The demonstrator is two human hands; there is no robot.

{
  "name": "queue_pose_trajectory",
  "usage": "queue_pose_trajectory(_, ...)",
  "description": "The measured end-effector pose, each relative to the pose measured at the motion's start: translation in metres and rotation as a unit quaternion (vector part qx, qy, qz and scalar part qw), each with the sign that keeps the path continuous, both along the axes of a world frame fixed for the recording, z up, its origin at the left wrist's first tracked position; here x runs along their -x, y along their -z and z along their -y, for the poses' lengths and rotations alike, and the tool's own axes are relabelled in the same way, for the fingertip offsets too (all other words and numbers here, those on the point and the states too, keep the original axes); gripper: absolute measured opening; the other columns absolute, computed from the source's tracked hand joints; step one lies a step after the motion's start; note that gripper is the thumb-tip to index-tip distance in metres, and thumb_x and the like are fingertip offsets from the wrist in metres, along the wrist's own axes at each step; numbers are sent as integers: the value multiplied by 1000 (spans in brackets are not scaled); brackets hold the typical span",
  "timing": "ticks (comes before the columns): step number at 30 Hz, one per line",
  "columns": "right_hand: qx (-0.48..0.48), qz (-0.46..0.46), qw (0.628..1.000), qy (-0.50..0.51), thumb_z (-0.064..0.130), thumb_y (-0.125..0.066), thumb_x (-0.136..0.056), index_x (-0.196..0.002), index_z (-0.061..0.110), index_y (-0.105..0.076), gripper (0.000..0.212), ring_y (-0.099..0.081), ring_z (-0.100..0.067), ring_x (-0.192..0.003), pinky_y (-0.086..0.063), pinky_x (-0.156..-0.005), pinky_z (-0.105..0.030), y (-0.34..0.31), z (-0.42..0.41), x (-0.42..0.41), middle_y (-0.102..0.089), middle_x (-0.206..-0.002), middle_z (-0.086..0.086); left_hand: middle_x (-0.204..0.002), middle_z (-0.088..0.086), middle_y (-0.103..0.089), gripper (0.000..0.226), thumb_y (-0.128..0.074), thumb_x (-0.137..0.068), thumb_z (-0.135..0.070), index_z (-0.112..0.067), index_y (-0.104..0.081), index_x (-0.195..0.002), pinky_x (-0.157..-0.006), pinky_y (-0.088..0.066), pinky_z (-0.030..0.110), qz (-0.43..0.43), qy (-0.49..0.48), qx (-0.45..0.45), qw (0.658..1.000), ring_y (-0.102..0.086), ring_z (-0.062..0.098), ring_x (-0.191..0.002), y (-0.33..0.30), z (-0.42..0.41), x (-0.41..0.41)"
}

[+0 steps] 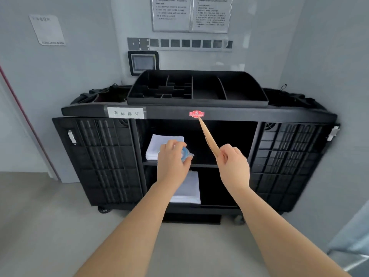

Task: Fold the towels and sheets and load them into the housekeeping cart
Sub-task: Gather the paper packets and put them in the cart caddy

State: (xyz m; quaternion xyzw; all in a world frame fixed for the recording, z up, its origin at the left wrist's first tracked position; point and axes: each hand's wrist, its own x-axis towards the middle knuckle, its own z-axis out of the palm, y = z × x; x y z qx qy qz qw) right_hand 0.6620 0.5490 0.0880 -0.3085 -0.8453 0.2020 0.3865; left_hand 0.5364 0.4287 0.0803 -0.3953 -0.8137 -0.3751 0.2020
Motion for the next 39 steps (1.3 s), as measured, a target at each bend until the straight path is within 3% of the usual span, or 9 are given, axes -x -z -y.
queue_pose_trajectory(7,-17,-19,1000,7,20,-49,-96,-83,15,-54,14,-52,-19,-63,-41,-53,-31,-17,-95,93,-54,-74,0,-114,0,-55,32,-73,-83,-21,-14,-62,-113,-79,-35,25,-16,8,-20,1000,-45,20,-100,-10,-98,91)
queue_pose_trajectory(12,-27,-25,999,11,24,-49,-97,-83,16,-53,17,-48,-14,-61,-32,-51,-21,-46,-168,173,-54,-74,2,-113,-1,-55,31,-73,-84,-22,-14,-63,-111,-80,-41,29,-17,13,-36,999,-46,20,-100,-32,-169,167)
queue_pose_trajectory(19,-23,-59,998,2,21,-51,-96,-87,15,-55,11,-52,-15,-66,-37,-56,-23,-73,-253,251,-55,-79,2,-116,-3,-53,32,-70,-86,-28,-16,-60,-114,-83,-47,33,-32,20,-36,999,-44,16,-103,-59,-257,244)
queue_pose_trajectory(24,-14,-88,996,-19,20,-52,-95,-90,18,-56,7,-53,-12,-66,-36,-58,-20,-88,-317,305,-56,-80,5,-118,1,-54,36,-72,-84,-28,-16,-60,-116,-83,-48,30,-64,-4,-50,997,-46,16,-105,-74,-309,292)
queue_pose_trajectory(28,2,-115,992,-50,21,-53,-96,-94,20,-59,7,-56,-11,-65,-39,-56,-20,-94,-368,345,-58,-81,5,-121,1,-54,37,-71,-85,-28,-16,-60,-119,-85,-41,23,-75,-24,-47,996,-45,15,-108,-87,-349,327)
queue_pose_trajectory(32,2,-104,992,-66,20,-52,-96,-96,19,-60,8,-58,-13,-69,-50,-59,-26,-97,-407,381,-59,-83,3,-123,1,-53,38,-71,-86,-27,-15,-60,-120,-86,-39,21,-74,-39,-47,995,-45,15,-110,-98,-380,357)
queue_pose_trajectory(39,2,-47,996,-82,20,-54,-95,-96,16,-59,7,-60,-16,-69,-55,-63,-34,-98,-446,435,-60,-82,1,-121,2,-53,38,-71,-85,-27,-14,-61,-119,-87,-41,27,-83,-53,-30,995,-44,18,-109,-106,-409,405)
